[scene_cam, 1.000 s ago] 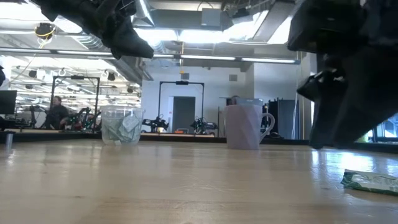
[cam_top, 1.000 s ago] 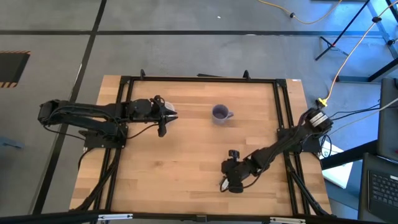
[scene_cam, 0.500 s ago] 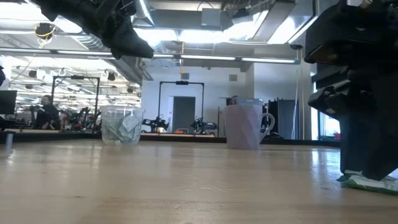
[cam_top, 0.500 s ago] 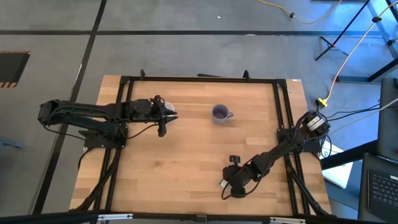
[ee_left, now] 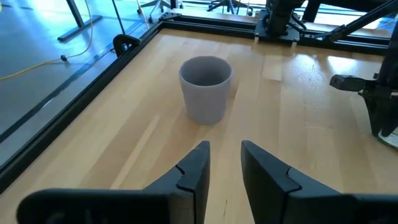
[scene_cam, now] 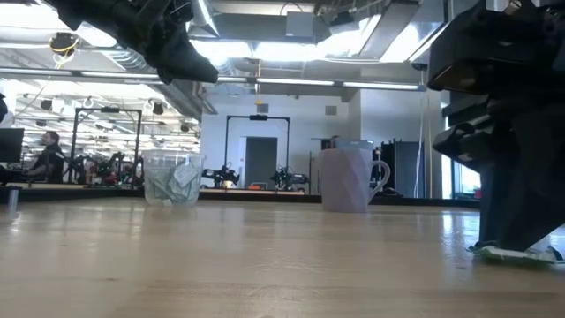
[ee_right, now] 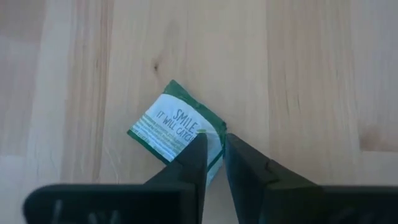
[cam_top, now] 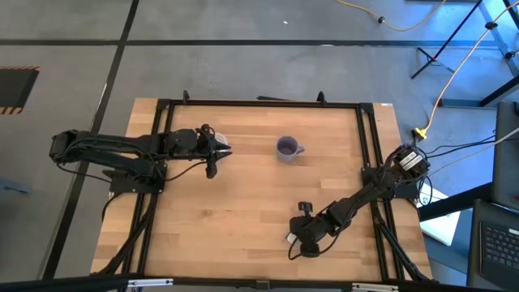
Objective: Pick and place Stevia / Truvia into bins
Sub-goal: Put the green stevia packet into the transparent container
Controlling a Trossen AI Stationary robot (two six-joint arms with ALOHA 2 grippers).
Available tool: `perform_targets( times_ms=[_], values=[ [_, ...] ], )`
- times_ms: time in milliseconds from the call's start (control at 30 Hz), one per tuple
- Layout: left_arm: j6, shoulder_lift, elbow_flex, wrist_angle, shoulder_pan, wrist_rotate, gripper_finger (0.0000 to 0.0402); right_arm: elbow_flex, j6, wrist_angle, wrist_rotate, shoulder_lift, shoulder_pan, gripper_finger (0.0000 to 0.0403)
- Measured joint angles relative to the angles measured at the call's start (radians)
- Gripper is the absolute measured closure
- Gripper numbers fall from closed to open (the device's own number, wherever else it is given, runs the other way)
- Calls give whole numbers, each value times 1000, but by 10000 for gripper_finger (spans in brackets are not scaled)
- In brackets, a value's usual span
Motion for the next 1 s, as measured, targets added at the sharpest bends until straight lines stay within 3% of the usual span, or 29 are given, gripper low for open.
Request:
perform_targets(
  times_ms=[1000],
  values=[
    [0, 0, 0, 0, 0, 0, 315, 41, -64, -52, 20, -10, -37, 358]
  ],
)
